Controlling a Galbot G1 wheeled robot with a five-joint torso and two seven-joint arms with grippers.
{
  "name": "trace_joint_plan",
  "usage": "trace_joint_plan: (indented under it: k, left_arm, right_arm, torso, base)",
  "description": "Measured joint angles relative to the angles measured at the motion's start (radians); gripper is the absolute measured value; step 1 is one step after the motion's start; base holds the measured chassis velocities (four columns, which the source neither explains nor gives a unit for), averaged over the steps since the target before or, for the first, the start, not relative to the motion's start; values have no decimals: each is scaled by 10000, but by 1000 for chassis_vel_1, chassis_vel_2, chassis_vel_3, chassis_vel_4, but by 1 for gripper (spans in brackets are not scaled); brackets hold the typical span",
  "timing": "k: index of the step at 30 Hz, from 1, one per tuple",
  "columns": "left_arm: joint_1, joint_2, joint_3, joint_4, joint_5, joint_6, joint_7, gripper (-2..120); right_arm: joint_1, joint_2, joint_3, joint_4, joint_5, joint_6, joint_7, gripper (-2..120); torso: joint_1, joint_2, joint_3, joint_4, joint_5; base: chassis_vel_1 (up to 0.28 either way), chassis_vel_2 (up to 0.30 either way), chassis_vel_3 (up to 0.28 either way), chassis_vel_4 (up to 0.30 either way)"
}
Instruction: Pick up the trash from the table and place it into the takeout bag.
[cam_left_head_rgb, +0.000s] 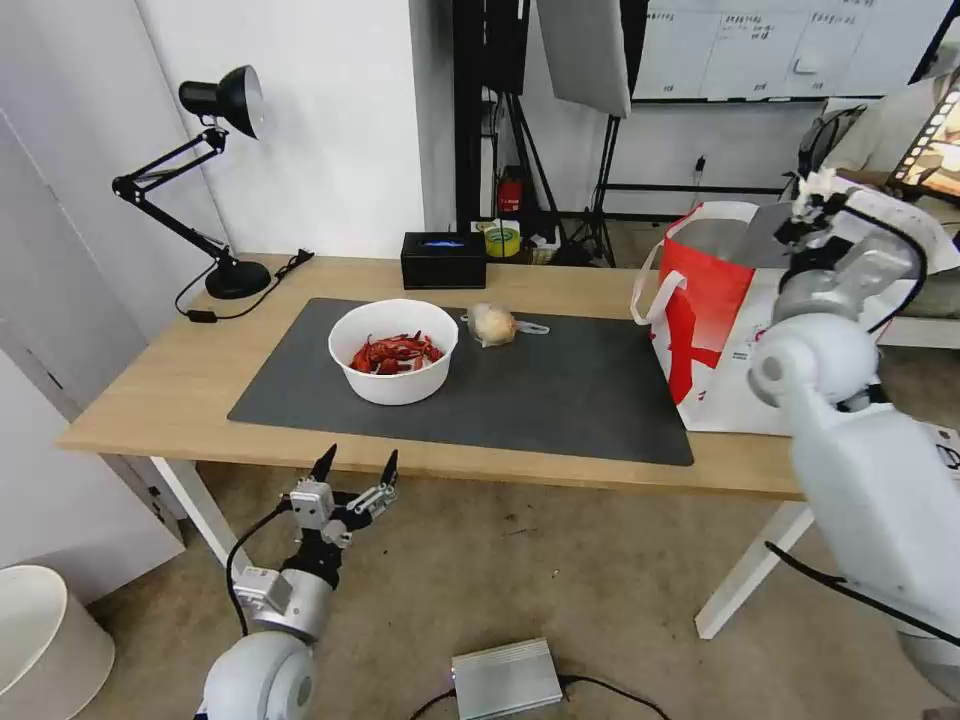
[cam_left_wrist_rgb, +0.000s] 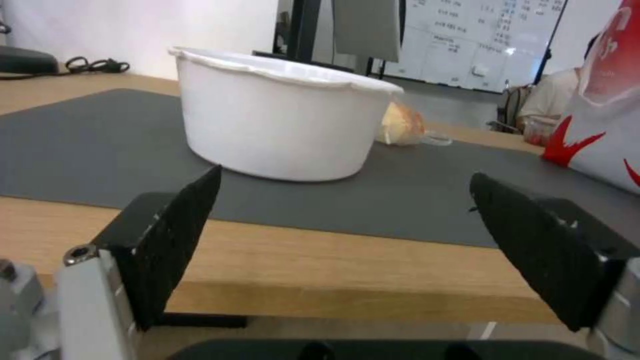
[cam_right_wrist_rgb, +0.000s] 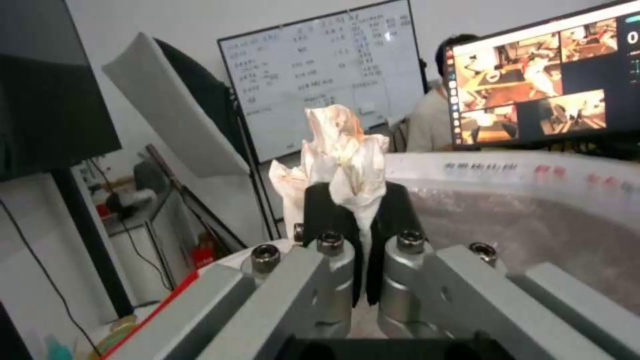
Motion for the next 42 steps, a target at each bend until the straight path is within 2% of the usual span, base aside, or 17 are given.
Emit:
trace_joint_plan:
  k: [3,9,12,18,23,26,28,31,33,36,38,42]
  left_arm:
    - [4,11,10,-1,9,3,6,100]
    - [-16,47,-14,-30,-5,6,6,100]
    - [-11,94,-49,-57,-44,6,8,100]
    - [17,154,-49,-104,-76,7,19,100]
    - [34,187,-41,-149,-87,6,21,100]
    - [38,185,-41,-208,-92,5,23,100]
    - [38,172,-40,-223,-93,5,23,100]
    - [43,117,-42,-241,-93,5,23,100]
    - [57,99,-44,-244,-93,5,27,100]
    - [98,58,-50,-250,-77,0,50,100]
    - [104,49,-55,-254,-72,-3,54,100]
    - [132,26,-80,-301,-63,-12,62,100]
  right_arm:
    - [385,-419,3,74,1221,-718,389,0]
    - [755,-859,15,67,2603,-1746,670,0]
    - [1071,-1222,10,-109,3965,-2538,972,0]
    - [1274,-1557,-6,-345,5040,-3046,1134,0]
    - [1336,-1618,-25,-462,5180,-3093,1150,3]
    - [1329,-1604,-28,-518,5167,-3098,1152,17]
    - [1315,-1597,-28,-520,5152,-3098,1153,20]
    - [1268,-1597,-16,-515,5123,-3096,1151,35]
    - [1260,-1601,-2,-509,5119,-3095,1145,38]
    - [1244,-1603,58,-504,5112,-3089,1128,53]
    - [1230,-1599,69,-500,5106,-3087,1124,55]
    - [1175,-1592,120,-471,5071,-3078,1116,77]
  torso:
    - [1,-1,0,2,0]
    - [1,0,1,1,-1]
    - [0,0,0,1,-1]
    - [0,0,2,0,0]
    - [1,0,2,1,0]
    - [0,0,2,1,-1]
    - [1,0,1,0,0]
    - [1,-1,1,1,-1]
    - [0,0,2,0,0]
    - [0,0,0,1,-1]
    - [0,-1,0,0,-1]
    - [1,0,0,1,-1]
  base:
    - [0,0,0,0]
    - [0,0,0,0]
    - [0,0,0,0]
    - [0,0,0,0]
    - [0,0,0,0]
    - [0,0,0,0]
    - [0,0,0,0]
    - [0,0,0,0]
    - [0,0,0,0]
    - [0,0,0,0]
    - [0,0,0,0]
    - [0,0,0,0]
